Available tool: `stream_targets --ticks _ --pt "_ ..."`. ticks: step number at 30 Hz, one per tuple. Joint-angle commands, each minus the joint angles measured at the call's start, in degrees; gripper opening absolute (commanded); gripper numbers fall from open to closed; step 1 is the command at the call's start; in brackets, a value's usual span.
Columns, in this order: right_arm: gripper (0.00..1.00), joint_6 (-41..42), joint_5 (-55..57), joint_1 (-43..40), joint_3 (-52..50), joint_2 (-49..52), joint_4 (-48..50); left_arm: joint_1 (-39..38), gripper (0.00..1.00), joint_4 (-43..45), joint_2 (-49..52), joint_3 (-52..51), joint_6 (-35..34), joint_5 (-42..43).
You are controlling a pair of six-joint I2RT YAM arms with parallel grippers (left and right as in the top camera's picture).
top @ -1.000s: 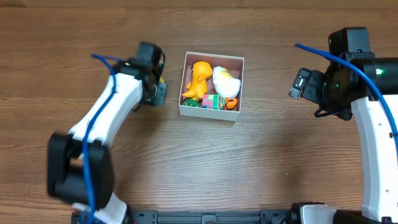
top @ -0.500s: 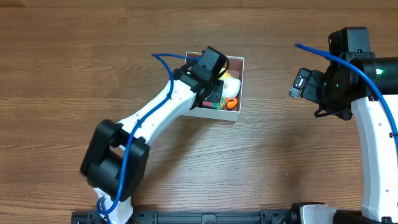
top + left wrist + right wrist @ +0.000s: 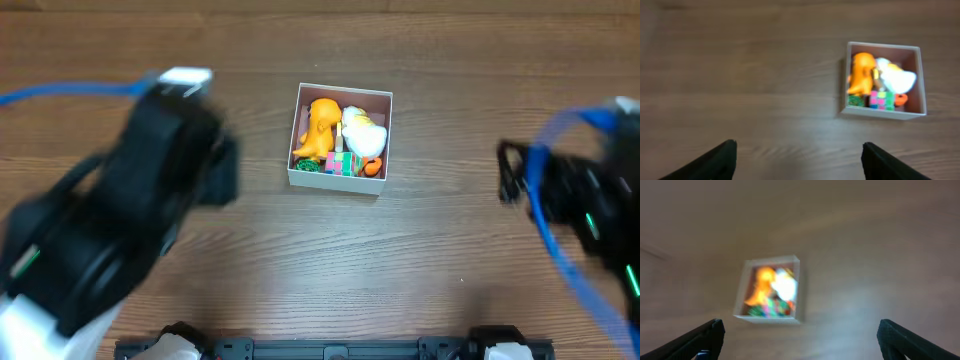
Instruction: Pack container
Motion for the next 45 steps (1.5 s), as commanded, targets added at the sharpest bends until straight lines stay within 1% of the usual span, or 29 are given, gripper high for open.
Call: stream_targets --ticks 1,2,5,8,12,20,22,23,25,27,30,32,33,34,36,38,42,45 --pt "1.0 -1.49 -2.84 -0.26 1.22 -10.71 0.04 0.15 1.0 -4.39 -8.92 -0.35 -5.99 -8.61" --pt "1.0 -1.46 -2.84 -0.26 1.22 -13.05 -0.46 0.15 1.0 -4.39 -12.07 -1.38 -6.05 -8.63" --pt "1.0 -1.44 -2.84 -0.26 1.2 -17.57 -3.34 0.15 1.0 -4.37 -17.2 -2.27 -6.03 -8.63" --pt "1.0 -1.44 -2.84 -0.26 1.09 -18.03 -9.33 0.15 1.0 -4.37 -19.08 -2.29 -6.05 -8.59" --pt "1.0 -1.46 -2.82 -0.26 1.07 -18.03 -16.22 0.15 1.0 -4.37 -19.1 -2.29 -6.03 -8.61" --pt "1.0 -1.64 -2.62 -0.26 1.09 -18.03 -16.17 0.15 1.0 -4.37 -19.1 -2.29 -6.03 -8.61" --pt "1.0 -2.6 2.97 -0.26 1.07 -18.03 -14.97 0.15 1.0 -4.37 -19.1 -2.29 -6.03 -8.61" --pt "1.0 -3.21 4.57 -0.28 -0.26 -18.14 -12.31 0.15 1.0 -4.37 -19.1 -2.29 -6.03 -8.61" --pt "1.0 -7.98 4.59 -1.42 -5.95 -19.26 -4.02 0.15 1.0 -4.37 -19.1 -2.29 -6.03 -8.61" --pt "1.0 -11.1 2.12 -2.38 -14.86 -21.68 4.22 0.15 1.0 -4.37 -19.12 -2.29 -6.03 -8.61" --pt "1.0 -11.76 -2.21 -2.36 -39.3 -27.45 20.11 0.15 1.0 -4.37 -19.12 -2.29 -6.03 -8.61" --pt "1.0 -11.74 -5.38 -2.36 -52.19 -31.17 29.03 0.15 1.0 -4.37 -19.1 -2.29 -6.03 -8.61" --pt "1.0 -11.72 -7.98 -2.36 -61.66 -34.71 34.51 0.15 1.0 -4.37 -19.1 -2.29 -6.03 -8.61" --pt "1.0 -11.69 -9.05 -2.36 -66.75 -37.11 37.16 0.15 1.0 -4.37 -19.1 -2.29 -6.03 -8.61" --pt "1.0 -11.5 -9.27 -2.36 -74.47 -41.42 40.19 0.15 1.0 -4.37 -19.1 -2.29 -6.03 -8.61" --pt "1.0 -11.5 -9.27 -2.36 -81.33 -46.73 40.76 0.15 1.0 -4.37 -19.1 -2.29 -6.03 -8.61" --pt "1.0 -11.52 -9.27 -2.36 -88.04 -54.4 40.94 0.15 1.0 -4.37 -19.12 -2.29 -6.03 -8.61" --pt "1.0 -11.52 -9.25 -2.36 -90.4 -55.52 41.35 0.15 1.0 -4.39 -19.1 -2.29 -6.03 -8.61"
